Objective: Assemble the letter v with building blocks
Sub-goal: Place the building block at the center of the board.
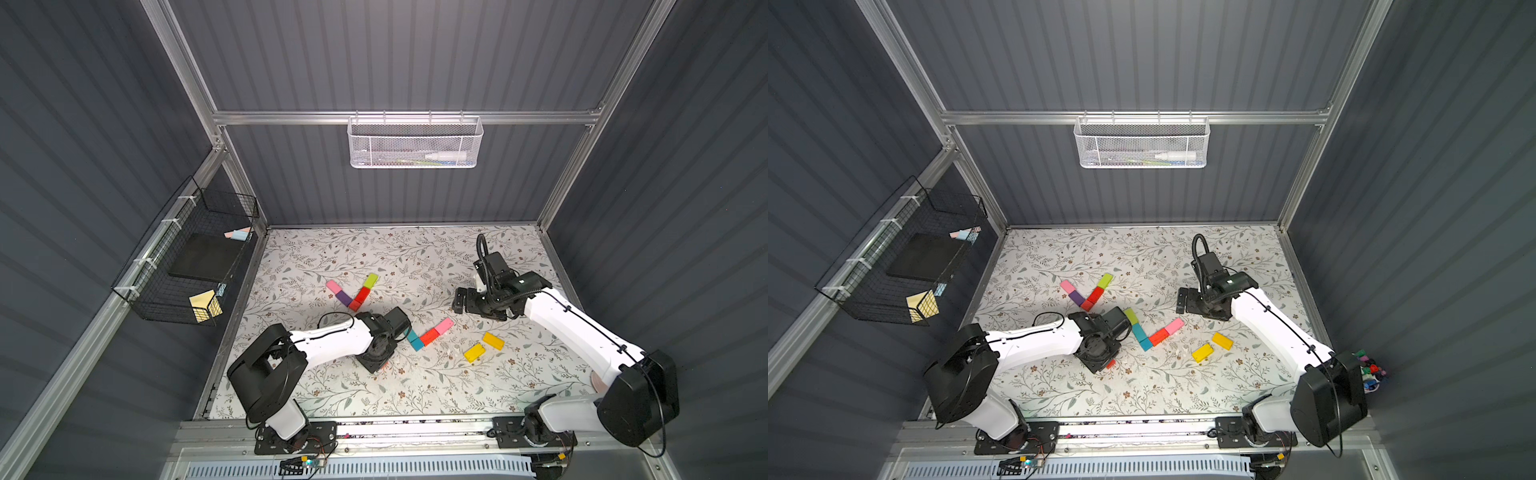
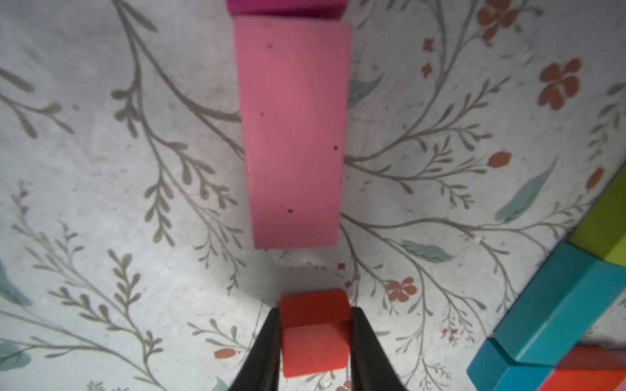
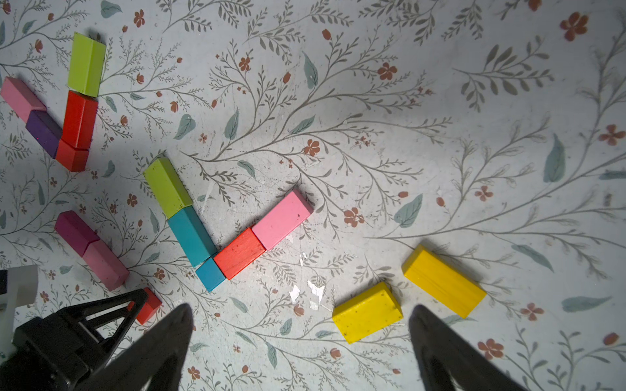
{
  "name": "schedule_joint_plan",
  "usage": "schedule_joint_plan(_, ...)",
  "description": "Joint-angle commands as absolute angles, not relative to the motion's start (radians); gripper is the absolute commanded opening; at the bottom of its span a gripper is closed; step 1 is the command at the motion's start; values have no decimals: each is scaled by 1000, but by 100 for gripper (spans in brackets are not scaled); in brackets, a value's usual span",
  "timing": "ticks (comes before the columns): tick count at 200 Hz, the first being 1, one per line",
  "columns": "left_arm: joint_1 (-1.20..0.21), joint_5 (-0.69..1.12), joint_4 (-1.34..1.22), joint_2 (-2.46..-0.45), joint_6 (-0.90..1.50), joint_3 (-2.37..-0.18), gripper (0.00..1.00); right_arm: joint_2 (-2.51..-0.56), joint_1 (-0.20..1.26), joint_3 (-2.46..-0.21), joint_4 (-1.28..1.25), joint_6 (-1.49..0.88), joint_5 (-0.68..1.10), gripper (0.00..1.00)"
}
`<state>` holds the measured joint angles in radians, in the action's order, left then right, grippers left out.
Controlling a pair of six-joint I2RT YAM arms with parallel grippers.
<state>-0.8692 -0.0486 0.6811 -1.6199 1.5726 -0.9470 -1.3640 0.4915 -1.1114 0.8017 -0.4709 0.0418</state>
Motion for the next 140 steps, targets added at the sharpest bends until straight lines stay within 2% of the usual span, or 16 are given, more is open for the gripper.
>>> schedule_joint_plan(1, -864, -131, 742, -1624, 1534, -1037, 33, -1358, 518, -1110, 840, -474, -10, 99)
schedule_joint_plan(11, -864, -168, 754, -1608, 1505, -1084, 36, -1344, 528, -1101, 845, -473, -32, 99)
schedule_joint_plan(25, -865, -201, 783, -1581, 1494, -1157, 47, -1317, 535, -1081, 841, -464, -41, 99)
schedule_joint_plan(51, -864, -278, 855, -1520, 1442, -1294, 59, -1254, 550, -1034, 834, -450, -48, 99)
schedule_joint_plan(54, -864, -279, 863, -1514, 1440, -1305, 55, -1247, 549, -1029, 831, -449, -48, 99)
schedule_joint_plan(55, -865, -279, 867, -1513, 1440, -1308, 51, -1246, 550, -1027, 830, -449, -48, 99)
schedule_joint_plan(63, -864, -281, 894, -1499, 1436, -1329, 8, -1228, 552, -1011, 821, -447, -44, 99)
schedule_joint_plan(65, -865, -282, 903, -1497, 1436, -1332, 1, -1223, 551, -1009, 819, -448, -44, 99)
schedule_joint_plan(73, -864, -283, 937, -1485, 1452, -1336, 0, -1220, 551, -1002, 824, -447, -48, 99)
schedule_joint_plan(77, -864, -284, 938, -1478, 1457, -1336, 11, -1220, 551, -999, 824, -446, -46, 99)
schedule_joint_plan(83, -865, -290, 936, -1469, 1457, -1338, 42, -1186, 553, -996, 821, -441, -40, 99)
schedule_joint_plan(87, -864, -307, 934, -1463, 1462, -1341, 53, -1181, 554, -994, 819, -438, -35, 99)
schedule_joint_plan(116, -859, -371, 956, -1389, 1544, -1352, 55, -1197, 602, -987, 803, -413, -33, 99)
schedule_joint_plan(140, -856, -510, 950, -1379, 1555, -1485, 57, -1289, 722, -1021, 820, -418, -86, 99)
